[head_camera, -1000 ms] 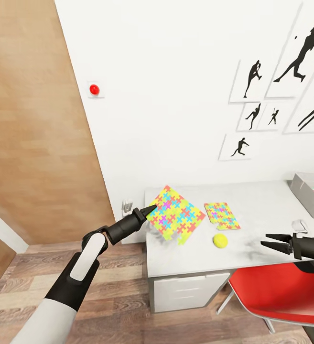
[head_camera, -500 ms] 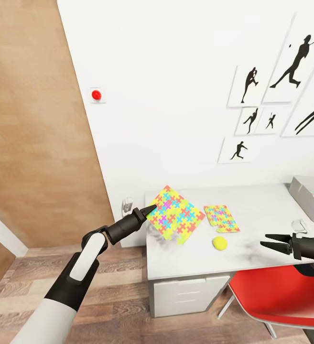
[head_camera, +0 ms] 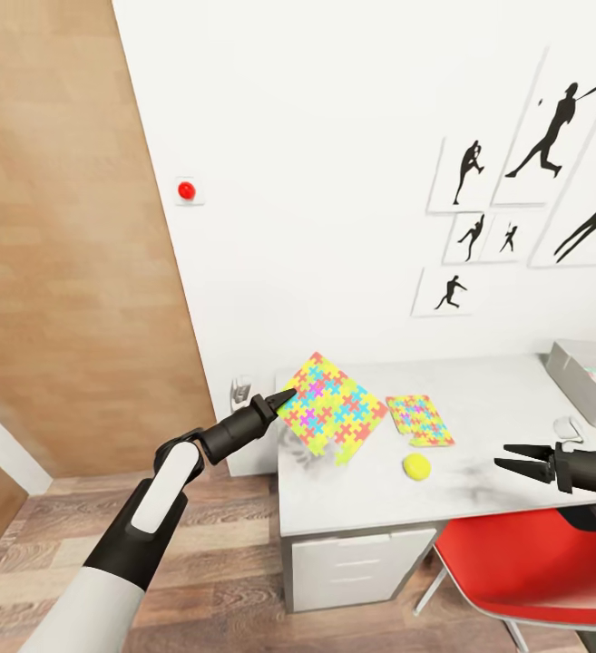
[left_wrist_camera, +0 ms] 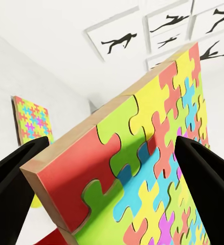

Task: Put all the toys in the child's room - the three board games (two on the bed and one on the table), the two jigsaw puzzles on the table, and the tennis ball on the table - inside the toy box on the table in the child's room.

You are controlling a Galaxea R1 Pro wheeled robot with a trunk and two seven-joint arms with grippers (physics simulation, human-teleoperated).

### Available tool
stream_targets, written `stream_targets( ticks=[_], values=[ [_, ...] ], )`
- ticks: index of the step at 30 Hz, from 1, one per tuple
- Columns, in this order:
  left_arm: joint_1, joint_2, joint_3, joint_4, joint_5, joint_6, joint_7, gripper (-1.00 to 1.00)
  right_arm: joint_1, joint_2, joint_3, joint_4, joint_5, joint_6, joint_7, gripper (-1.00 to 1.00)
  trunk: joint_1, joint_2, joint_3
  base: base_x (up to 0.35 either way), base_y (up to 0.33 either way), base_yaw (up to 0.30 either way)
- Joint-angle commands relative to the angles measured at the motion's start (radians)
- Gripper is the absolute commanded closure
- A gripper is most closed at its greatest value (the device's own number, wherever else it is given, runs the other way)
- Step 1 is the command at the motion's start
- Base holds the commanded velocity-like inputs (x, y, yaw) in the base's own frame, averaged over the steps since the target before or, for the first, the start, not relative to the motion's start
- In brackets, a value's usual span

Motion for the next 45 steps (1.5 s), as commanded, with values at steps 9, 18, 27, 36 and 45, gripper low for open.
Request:
stream_targets(
  ticks=[9, 18, 27, 36, 45],
  values=[
    [-0.001, 0.001, 0.001, 0.0, 0.003, 0.004, 0.004, 1.0, -0.001, -0.001, 0.001, 0.0, -0.005, 0.008, 0.001, -1.0, 0.001, -0.002, 0.013, 0.0, 0.0, 0.0],
    [-0.001, -0.001, 0.0, 0.0, 0.001, 0.003, 0.008, 1.0, -0.001, -0.001, 0.001, 0.0, -0.005, 0.008, 0.001, -1.0, 0.001, -0.002, 0.028, 0.0, 0.0, 0.0],
    [-0.001, -0.002, 0.0, 0.0, 0.0, 0.002, 0.011, 1.0, -0.001, -0.001, 0.0, 0.0, -0.006, 0.008, 0.001, -1.0, 0.001, -0.002, 0.043, 0.0, 0.0, 0.0],
    [-0.001, -0.004, -0.002, 0.0, -0.003, 0.001, 0.013, 1.0, 0.003, -0.001, -0.001, 0.015, -0.006, -0.006, -0.003, -1.0, 0.001, -0.002, 0.054, 0.0, 0.0, 0.0],
    [-0.001, -0.004, -0.003, 0.0, -0.018, 0.001, 0.015, 1.0, 0.008, 0.001, -0.013, 0.053, -0.007, -0.051, -0.01, -1.0, 0.001, -0.002, 0.057, 0.0, 0.0, 0.0]
  ],
)
